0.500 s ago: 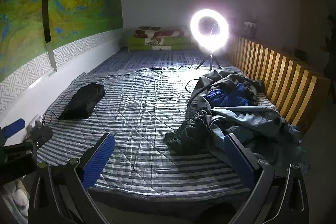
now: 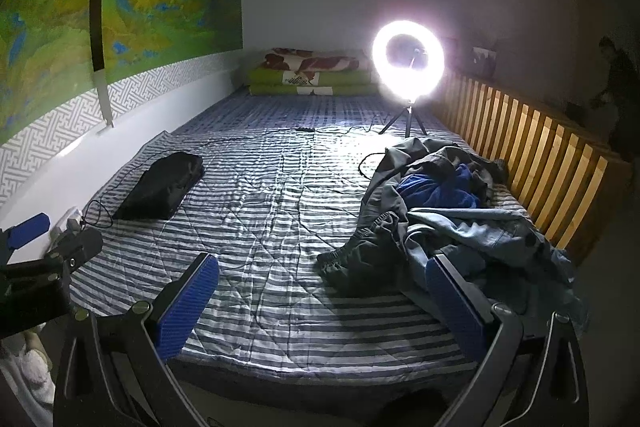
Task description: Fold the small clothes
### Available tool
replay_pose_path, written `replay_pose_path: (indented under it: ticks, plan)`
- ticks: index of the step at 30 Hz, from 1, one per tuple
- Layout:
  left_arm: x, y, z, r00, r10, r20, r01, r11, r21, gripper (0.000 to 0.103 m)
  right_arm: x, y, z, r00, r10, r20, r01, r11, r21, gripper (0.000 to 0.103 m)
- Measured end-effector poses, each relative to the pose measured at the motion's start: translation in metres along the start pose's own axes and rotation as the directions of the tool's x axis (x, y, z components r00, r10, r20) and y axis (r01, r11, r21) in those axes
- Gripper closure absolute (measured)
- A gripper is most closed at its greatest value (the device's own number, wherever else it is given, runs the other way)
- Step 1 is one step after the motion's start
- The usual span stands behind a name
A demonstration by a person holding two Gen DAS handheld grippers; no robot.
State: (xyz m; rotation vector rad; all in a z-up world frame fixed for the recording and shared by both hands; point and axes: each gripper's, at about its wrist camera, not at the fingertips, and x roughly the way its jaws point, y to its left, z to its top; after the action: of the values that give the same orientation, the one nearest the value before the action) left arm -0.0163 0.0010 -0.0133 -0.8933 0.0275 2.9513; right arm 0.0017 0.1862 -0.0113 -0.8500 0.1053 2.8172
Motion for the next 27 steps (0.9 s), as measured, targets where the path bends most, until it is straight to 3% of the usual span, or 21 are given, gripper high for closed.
replay_pose_path:
  ticks: [27]
  plan:
    - [-0.0029,0.0027,-0.0022,1.000,0.014,0.001,-0.014,1.000,0.001,0.000,-0.0032,0.0020,0.0012,1.000,-0.010,0.004,0.010,1.000,0.009,0.001]
